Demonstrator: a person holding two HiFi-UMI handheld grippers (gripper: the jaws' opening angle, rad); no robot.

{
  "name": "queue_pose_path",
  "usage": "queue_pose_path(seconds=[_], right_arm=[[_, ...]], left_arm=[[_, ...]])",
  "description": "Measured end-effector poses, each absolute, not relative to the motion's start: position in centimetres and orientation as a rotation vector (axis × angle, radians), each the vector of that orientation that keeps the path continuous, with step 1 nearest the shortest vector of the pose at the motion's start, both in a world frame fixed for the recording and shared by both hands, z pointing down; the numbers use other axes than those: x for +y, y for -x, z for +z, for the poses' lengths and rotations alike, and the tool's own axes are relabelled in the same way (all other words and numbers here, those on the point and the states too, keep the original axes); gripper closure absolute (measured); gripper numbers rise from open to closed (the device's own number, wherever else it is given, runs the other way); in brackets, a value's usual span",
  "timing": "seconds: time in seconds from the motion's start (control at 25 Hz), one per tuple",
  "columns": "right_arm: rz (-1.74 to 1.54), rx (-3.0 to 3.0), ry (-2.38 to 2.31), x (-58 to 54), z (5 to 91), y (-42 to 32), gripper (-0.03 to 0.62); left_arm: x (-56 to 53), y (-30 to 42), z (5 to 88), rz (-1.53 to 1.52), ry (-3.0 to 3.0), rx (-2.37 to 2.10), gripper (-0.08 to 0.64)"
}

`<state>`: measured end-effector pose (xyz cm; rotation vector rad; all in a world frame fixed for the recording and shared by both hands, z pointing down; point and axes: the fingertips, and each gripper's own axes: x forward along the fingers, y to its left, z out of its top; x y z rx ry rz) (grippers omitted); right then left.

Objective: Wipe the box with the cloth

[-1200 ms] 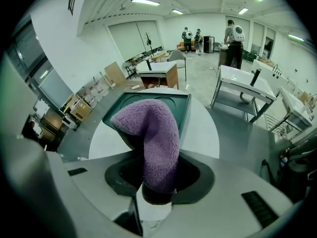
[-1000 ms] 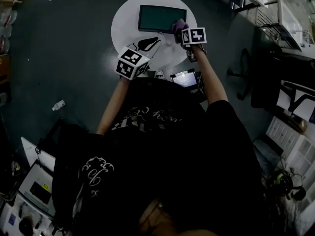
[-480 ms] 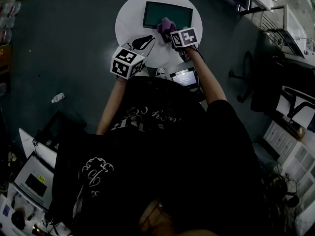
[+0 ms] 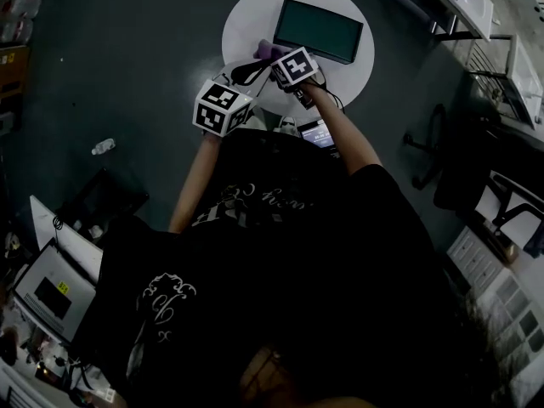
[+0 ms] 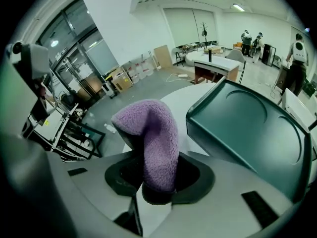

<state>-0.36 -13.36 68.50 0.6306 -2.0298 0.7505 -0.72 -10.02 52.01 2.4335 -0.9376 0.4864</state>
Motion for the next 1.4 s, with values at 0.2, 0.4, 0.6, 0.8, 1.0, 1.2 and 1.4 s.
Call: queue_pose_path(seconds=[0.2,0.4,0.6,0.8,1.0,1.2,1.4], right_arm=[[0.753,-1.932,-0.635,-13.5,71.1,0.8,0.477],[0.794,-1.851,-0.675,-13.6,72.4,-2.1,0.477],[0.792,-1.808,-0.676,-12.9,72.4,-6.0,0.477],[0.788,-1.782,-0.683,-12.4,72.1,-10.4,0.477],[0.793,-1.789,-0.661,-11.1,71.4,-13.5,0.477],[0.796,-1.758,-0.72,-10.7,71.1,-17.5,0.477],[0.831,-1.735,-0.775,-10.6,70.7,-22.0,0.477]], left_arm=[[-10.0,3.3,52.3,0.486,-2.406,-0.97,0.522],[-10.2,4.4,52.7,0.488,-2.401,-0.955,0.522],[-10.6,3.1,52.7,0.489,-2.43,-0.893,0.522],[-11.0,0.4,52.6,0.496,-2.466,-0.829,0.522],[-10.8,-2.0,52.5,0.513,-2.499,-0.783,0.522],[-10.3,-4.4,52.2,0.528,-2.519,-0.766,0.522],[-9.7,-6.8,51.7,0.531,-2.53,-0.767,0.522]])
